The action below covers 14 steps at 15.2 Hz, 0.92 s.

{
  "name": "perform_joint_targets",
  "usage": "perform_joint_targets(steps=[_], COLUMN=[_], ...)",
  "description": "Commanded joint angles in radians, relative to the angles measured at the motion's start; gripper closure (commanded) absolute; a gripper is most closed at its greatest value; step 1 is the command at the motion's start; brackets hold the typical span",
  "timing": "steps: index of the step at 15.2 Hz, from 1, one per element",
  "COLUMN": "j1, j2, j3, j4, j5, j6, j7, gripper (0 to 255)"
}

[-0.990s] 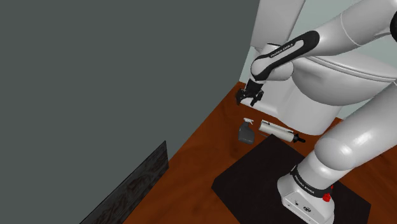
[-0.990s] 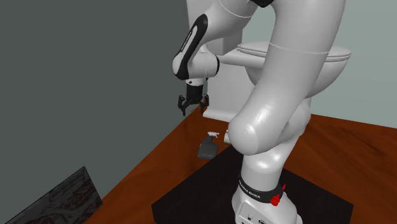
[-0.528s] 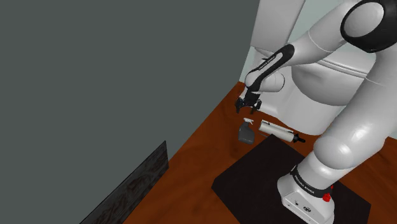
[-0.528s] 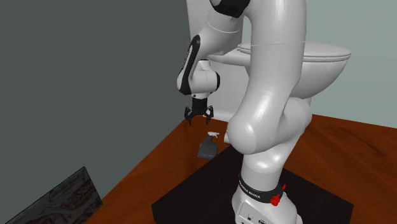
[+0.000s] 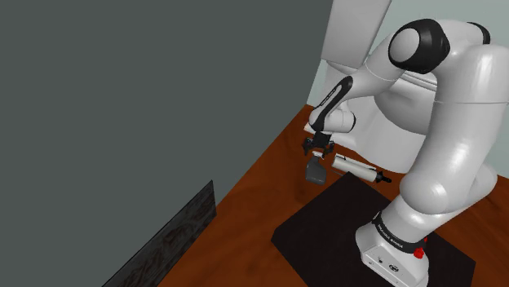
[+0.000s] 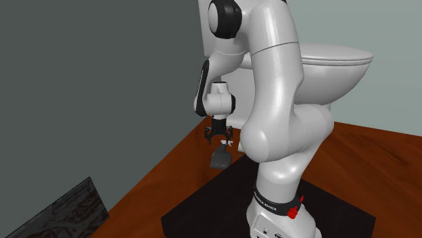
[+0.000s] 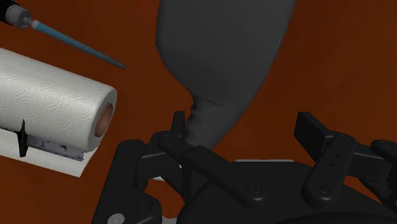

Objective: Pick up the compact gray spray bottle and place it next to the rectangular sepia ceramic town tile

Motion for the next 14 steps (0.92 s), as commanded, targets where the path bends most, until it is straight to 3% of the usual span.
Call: perform_joint_targets(steps=[1, 8, 14], j1=[-0.02, -0.051, -0.051], j2=[0.045, 0.142, 0.142], j3=[0.005, 0.043, 0.043], j4=[0.019, 0.051, 0.051], j5=[0.014, 0.042, 0.042], j6=[0.021, 0.089, 0.089], j7=[-0.01, -0.032, -0.032], gripper=[0, 0, 0])
